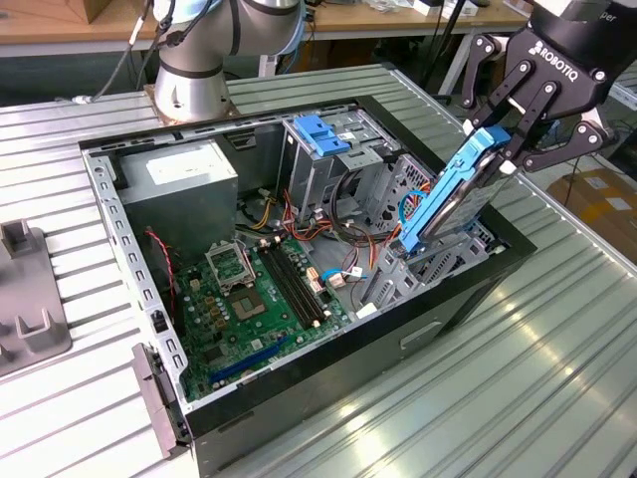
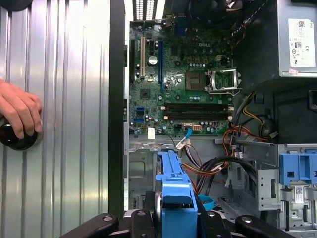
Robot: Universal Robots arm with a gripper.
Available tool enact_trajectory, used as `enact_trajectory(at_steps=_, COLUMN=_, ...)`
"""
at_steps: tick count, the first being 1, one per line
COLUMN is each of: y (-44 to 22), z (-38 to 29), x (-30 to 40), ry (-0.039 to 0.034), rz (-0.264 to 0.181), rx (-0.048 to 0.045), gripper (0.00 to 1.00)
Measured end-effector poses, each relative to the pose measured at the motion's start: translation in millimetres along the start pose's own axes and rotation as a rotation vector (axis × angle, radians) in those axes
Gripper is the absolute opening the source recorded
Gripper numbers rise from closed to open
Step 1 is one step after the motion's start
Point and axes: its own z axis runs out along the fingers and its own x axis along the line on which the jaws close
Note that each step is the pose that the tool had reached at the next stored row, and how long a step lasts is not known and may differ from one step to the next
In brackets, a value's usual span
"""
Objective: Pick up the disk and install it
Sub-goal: 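Pick up the disk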
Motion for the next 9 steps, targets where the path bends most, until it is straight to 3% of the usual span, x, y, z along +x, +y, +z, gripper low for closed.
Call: enact_trajectory(at_steps=9, y=-1.2, z=10.1, x=-6.3, ry=-0.0003, rz=0.000, rx=0.0000, gripper=0.37)
